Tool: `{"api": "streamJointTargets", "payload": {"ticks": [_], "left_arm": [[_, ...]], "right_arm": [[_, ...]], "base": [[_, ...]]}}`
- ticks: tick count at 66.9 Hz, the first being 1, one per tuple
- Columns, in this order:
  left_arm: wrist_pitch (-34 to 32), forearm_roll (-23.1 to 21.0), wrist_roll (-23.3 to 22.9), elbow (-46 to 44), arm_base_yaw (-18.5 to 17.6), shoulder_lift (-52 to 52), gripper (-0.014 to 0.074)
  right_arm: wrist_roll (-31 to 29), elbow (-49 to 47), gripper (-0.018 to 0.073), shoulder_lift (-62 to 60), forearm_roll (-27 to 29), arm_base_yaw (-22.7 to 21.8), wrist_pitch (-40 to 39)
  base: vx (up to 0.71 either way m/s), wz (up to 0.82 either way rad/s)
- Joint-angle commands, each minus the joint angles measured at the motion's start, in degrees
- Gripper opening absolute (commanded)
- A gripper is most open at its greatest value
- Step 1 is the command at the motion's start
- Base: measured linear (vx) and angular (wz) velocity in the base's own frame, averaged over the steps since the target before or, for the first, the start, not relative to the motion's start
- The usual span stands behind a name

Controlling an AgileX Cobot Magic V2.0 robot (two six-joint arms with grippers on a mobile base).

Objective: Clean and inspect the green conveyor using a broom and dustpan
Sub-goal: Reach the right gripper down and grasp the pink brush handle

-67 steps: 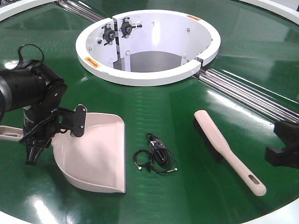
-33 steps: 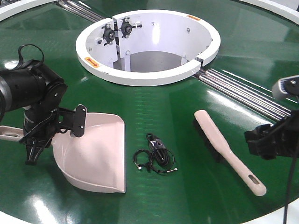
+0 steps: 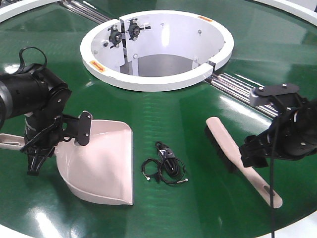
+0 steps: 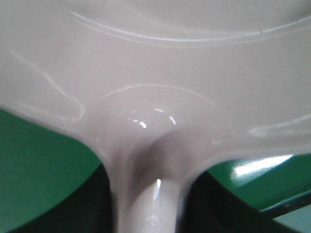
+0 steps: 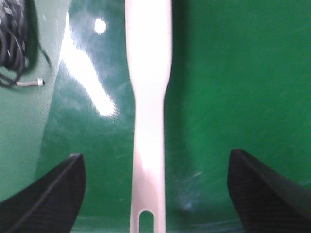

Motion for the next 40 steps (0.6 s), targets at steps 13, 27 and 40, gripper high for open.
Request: {"api": "streamJointTargets", "payload": {"ticks": [13, 27, 40], "left_arm": [[0.17, 0.91, -0.63, -1.59, -0.45, -2.61, -0.0006], [0.17, 0.91, -0.63, -1.59, -0.45, -2.61, -0.0006], [0.17, 0.91, -0.63, -1.59, -0.45, -2.61, -0.0006]], "right_arm": [[-0.68, -2.48, 0.0582, 5.01, 0.53, 0.13, -0.02], [-0.68, -3.06, 0.0582, 9.15, 0.53, 0.13, -0.31], [-0.42, -5.14, 0.0582, 13.0, 0.27, 0.13, 1.47]], "base": [[0.0, 0.0], [0.0, 0.0], [0.0, 0.0]]}}
